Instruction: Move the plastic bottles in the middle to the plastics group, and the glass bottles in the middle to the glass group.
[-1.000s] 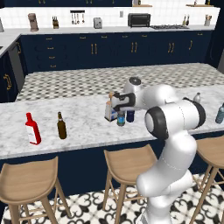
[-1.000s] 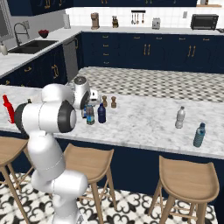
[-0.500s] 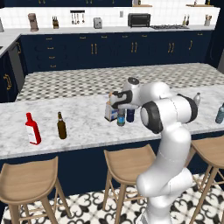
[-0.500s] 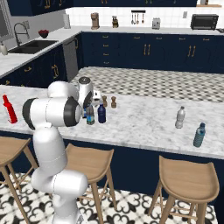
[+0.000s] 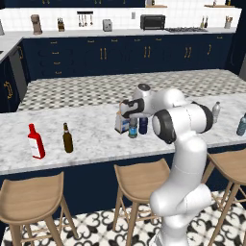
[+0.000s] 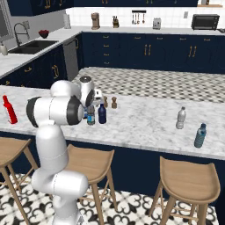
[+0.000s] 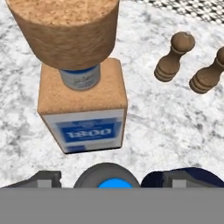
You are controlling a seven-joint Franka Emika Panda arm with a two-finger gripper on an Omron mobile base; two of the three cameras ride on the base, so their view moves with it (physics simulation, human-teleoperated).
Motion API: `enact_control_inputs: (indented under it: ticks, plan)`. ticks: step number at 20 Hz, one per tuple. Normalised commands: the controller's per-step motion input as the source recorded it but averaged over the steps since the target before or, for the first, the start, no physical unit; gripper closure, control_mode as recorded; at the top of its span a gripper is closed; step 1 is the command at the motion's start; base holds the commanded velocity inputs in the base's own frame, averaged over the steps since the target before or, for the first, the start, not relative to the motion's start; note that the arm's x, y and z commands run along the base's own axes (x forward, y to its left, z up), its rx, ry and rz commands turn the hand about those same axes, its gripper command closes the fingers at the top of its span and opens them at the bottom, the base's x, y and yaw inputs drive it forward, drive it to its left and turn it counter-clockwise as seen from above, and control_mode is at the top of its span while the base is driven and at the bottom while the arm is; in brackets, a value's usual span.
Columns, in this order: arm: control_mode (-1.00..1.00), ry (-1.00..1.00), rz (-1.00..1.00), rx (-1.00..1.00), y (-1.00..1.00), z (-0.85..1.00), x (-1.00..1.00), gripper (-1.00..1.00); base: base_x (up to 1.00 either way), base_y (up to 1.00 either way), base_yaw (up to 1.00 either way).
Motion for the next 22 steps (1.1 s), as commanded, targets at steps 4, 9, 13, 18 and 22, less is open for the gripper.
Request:
enact_control_inputs:
  ticks: [4, 9, 13, 18, 22]
  plan:
    - [-1.0, 0.04, 0.0, -0.03, 0.0, -0.36, -0.13, 1.0, 0.0, 0.0, 0.0]
    - [-1.0, 0.06, 0.0, 0.0, 0.0, -0.38, -0.35, 1.0, 0.0, 0.0, 0.0]
    - [-1.0, 0.0, 0.0, 0.0, 0.01, -0.02, -0.5, 1.0, 0.0, 0.0, 0.0]
    - [-1.0, -0.09, 0.0, 0.0, -0.05, 0.35, -0.55, 1.0, 0.0, 0.0, 0.0]
    - [-1.0, -0.23, 0.0, 0.0, -0.42, 0.32, -0.57, 1.0, 0.0, 0.0, 0.0]
